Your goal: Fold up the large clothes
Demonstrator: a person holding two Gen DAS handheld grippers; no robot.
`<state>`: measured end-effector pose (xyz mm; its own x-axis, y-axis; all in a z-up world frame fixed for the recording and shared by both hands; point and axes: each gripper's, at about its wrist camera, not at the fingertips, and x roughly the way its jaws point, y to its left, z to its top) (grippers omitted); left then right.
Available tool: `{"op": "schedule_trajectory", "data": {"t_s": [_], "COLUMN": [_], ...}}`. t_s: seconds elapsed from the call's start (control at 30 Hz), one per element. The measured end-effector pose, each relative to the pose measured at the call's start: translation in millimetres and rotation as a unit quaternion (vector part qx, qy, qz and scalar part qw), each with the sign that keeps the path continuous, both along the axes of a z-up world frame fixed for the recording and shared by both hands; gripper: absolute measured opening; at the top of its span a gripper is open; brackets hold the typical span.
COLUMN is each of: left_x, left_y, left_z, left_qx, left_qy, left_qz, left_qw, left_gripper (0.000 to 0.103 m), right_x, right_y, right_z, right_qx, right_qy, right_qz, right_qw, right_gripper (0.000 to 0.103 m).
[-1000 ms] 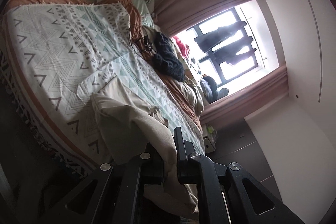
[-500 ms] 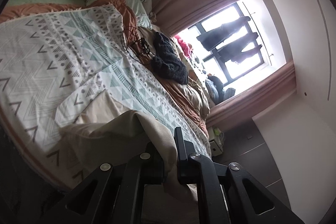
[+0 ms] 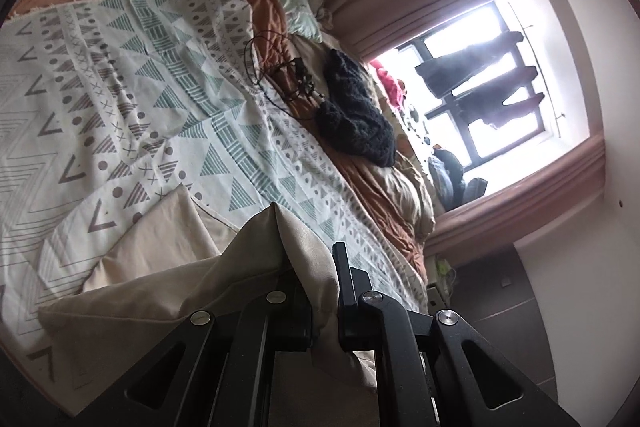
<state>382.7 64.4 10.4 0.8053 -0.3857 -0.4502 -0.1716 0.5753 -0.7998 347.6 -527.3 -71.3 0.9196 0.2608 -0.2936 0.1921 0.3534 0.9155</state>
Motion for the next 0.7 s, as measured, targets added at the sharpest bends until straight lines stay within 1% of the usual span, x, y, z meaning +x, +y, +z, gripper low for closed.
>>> {"op": "schedule_trajectory", "data": {"t_s": [0.1, 0.17, 0.3, 0.37, 0.4, 0.47, 0.5, 0.53, 0.57, 0.6, 0.63, 0.7], "left_x": [24, 37, 60, 69, 71, 78, 82, 86, 88, 88, 88, 85], "left_y": [-7, -11, -15, -15, -16, -16, -17, -18, -19, -21, -22, -23], "left_z": [-21, -35, -66, -80, -86, -97, -100, -102, -104, -104, -104, -103], "left_qx": [0.023, 0.031, 0.054, 0.075, 0.08, 0.08, 0.086, 0.093, 0.101, 0.111, 0.12, 0.139], "left_qy": [0.028, 0.043, 0.065, 0.083, 0.088, 0.089, 0.089, 0.087, 0.082, 0.075, 0.071, 0.068], "left_qz": [0.018, 0.024, 0.027, 0.032, 0.033, 0.026, 0.022, 0.017, 0.014, 0.016, 0.021, 0.024], "left_qw": [0.9992, 0.9983, 0.996, 0.9933, 0.9923, 0.9924, 0.992, 0.9917, 0.9914, 0.9909, 0.99, 0.9877], "left_gripper": [0.008, 0.008, 0.008, 0.008, 0.009, 0.014, 0.025, 0.041, 0.05, 0.064, 0.069, 0.069], "right_x": [21, 36, 59, 68, 73, 81, 87, 92, 98, 102, 104, 103], "right_y": [-4, -5, -6, -1, 1, 4, 4, 5, 4, 3, 3, 3], "right_z": [-24, -42, -66, -76, -81, -90, -94, -97, -99, -99, -98, -93], "right_qx": [0.0, 0.002, -0.007, -0.017, -0.023, -0.03, -0.035, -0.04, -0.045, -0.053, -0.065, -0.09], "right_qy": [0.016, 0.023, 0.052, 0.064, 0.07, 0.079, 0.084, 0.087, 0.087, 0.09, 0.094, 0.094], "right_qz": [0.007, 0.016, 0.028, 0.034, 0.04, 0.044, 0.046, 0.051, 0.057, 0.057, 0.055, 0.056], "right_qw": [1.0, 1.0, 0.998, 0.997, 0.997, 0.995, 0.995, 0.994, 0.994, 0.993, 0.992, 0.99], "right_gripper": [0.011, 0.012, 0.013, 0.013, 0.013, 0.016, 0.024, 0.037, 0.045, 0.059, 0.062, 0.062]}}
